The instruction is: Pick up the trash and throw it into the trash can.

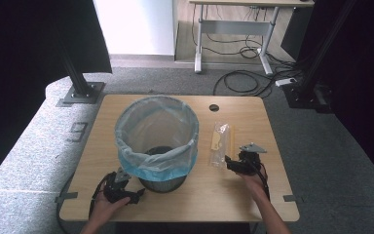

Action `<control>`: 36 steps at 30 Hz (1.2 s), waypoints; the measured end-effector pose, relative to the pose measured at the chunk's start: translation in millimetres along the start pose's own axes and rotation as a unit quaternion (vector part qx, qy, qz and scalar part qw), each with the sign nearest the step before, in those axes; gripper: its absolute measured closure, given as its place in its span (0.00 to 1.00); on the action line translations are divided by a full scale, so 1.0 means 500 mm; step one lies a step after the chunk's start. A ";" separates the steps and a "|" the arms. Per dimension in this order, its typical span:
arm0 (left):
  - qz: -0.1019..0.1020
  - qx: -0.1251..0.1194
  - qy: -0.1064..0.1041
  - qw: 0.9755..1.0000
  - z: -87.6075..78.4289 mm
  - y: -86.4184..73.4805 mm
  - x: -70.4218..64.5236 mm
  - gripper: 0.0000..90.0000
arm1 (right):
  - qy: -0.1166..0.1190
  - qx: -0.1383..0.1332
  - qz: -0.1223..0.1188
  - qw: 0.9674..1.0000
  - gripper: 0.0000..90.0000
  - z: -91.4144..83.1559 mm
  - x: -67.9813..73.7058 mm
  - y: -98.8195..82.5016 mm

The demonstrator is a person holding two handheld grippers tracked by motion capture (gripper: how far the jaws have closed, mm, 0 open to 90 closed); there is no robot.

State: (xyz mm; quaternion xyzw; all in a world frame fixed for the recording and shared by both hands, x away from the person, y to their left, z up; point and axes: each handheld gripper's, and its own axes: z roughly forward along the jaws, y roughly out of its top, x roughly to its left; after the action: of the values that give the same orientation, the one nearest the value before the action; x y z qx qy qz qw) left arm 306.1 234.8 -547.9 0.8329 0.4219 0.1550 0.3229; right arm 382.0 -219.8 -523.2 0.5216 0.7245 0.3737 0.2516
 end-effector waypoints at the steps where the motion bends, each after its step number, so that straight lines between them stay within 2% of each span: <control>1: 0.000 0.000 0.000 1.000 0.000 0.000 0.000 0.04 | 0.000 0.000 0.000 1.000 0.22 0.000 0.000 0.000; 10: 0.000 0.000 -0.001 1.000 0.000 0.000 -0.001 0.05 | -0.006 0.010 -0.011 1.000 0.19 0.038 0.018 0.016; 18: 0.001 0.000 -0.001 1.000 0.000 0.000 -0.001 0.05 | 0.001 0.015 -0.008 1.000 0.16 0.065 0.033 0.026; 24: 0.000 -0.001 -0.001 1.000 0.000 0.000 -0.001 0.05 | -0.004 0.021 -0.004 1.000 0.14 0.090 0.042 0.036; 36: 0.001 0.000 -0.002 1.000 0.000 0.000 -0.002 0.05 | -0.017 0.047 -0.005 0.999 0.14 0.123 0.045 0.029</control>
State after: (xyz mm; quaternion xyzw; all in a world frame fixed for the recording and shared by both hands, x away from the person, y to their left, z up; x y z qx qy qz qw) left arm 305.5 234.1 -547.9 0.8336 0.4203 0.1541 0.3237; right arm 429.3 -178.8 -547.6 0.5353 0.7397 0.3292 0.2408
